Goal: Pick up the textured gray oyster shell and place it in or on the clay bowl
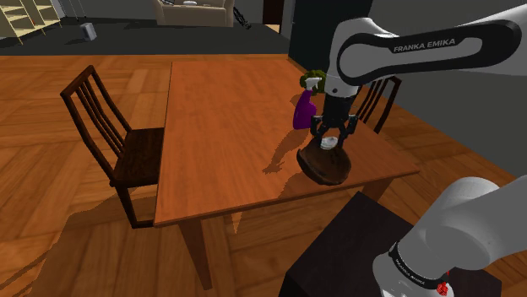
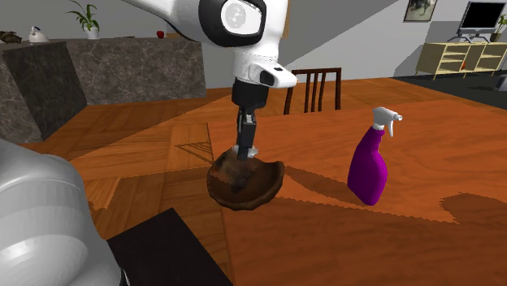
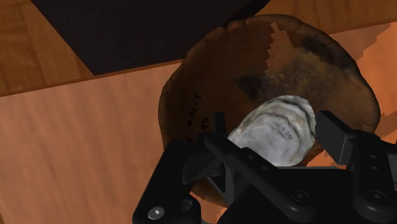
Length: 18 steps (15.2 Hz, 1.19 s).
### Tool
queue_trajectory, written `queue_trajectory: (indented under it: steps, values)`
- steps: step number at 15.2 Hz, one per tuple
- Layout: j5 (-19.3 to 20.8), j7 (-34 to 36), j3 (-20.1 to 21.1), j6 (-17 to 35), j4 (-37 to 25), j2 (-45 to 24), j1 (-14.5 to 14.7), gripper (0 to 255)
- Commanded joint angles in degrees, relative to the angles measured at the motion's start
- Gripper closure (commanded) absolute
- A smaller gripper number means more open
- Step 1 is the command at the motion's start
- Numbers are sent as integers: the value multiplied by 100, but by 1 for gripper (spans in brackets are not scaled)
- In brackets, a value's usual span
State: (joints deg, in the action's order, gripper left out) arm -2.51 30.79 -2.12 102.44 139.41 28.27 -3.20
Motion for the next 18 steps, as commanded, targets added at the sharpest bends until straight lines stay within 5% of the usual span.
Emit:
queue_trajectory:
  steps: [1, 9, 10, 15, 18]
  values:
    - [2, -17, -8, 166, 120, -43, -4, 255]
    - [1, -21, -8, 244, 180, -62, -4, 255]
    - [1, -21, -8, 244, 180, -62, -4, 0]
    - [1, -21, -8, 244, 180, -62, -4, 0]
    - [17, -17, -25, -333, -398, -63, -13, 0]
